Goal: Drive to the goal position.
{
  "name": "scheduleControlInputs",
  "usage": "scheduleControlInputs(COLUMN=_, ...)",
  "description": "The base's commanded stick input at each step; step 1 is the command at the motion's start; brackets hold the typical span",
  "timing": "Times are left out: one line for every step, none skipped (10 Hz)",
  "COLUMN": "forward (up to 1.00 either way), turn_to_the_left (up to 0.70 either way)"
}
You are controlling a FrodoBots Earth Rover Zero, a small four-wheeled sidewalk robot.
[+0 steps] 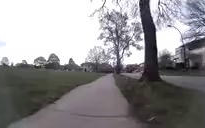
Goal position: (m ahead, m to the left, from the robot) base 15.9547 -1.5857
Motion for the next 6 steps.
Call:
scheduleControlInputs(forward=1.0, turn_to_the_left=0.0)
scheduleControlInputs(forward=1.0, turn_to_the_left=0.0)
scheduleControlInputs(forward=1.0, turn_to_the_left=0.0)
scheduleControlInputs(forward=1.0, turn_to_the_left=0.0)
scheduleControlInputs(forward=1.0, turn_to_the_left=0.0)
scheduleControlInputs(forward=1.0, turn_to_the_left=0.0)
